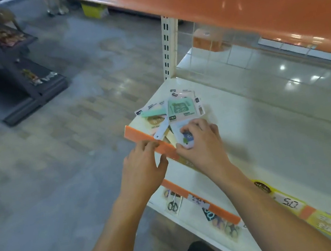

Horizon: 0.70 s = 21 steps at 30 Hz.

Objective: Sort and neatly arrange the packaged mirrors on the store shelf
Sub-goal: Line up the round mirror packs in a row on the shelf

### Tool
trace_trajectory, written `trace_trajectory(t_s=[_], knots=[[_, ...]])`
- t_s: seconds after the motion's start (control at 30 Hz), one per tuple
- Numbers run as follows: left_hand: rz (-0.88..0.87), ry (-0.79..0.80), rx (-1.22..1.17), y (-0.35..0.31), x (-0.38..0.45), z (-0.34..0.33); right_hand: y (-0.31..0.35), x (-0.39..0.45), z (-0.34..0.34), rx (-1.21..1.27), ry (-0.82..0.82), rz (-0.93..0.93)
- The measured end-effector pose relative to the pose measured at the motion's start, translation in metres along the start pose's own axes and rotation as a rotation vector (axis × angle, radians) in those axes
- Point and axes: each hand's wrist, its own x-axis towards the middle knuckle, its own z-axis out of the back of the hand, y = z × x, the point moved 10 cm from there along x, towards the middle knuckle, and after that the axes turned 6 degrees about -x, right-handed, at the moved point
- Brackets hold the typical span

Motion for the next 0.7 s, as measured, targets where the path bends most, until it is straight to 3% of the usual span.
trace_trajectory(t_s=[0.4,0.7], knots=[[0.141,-0.085,0.055,0.010,0.019,0.010,0.015,0.055,-0.012,0.089,-0.007,0.110],[0.047,-0.084,0.053,0.004,0.054,0.011,0.012,0.088,-0.012,0.055,-0.016,0.045]])
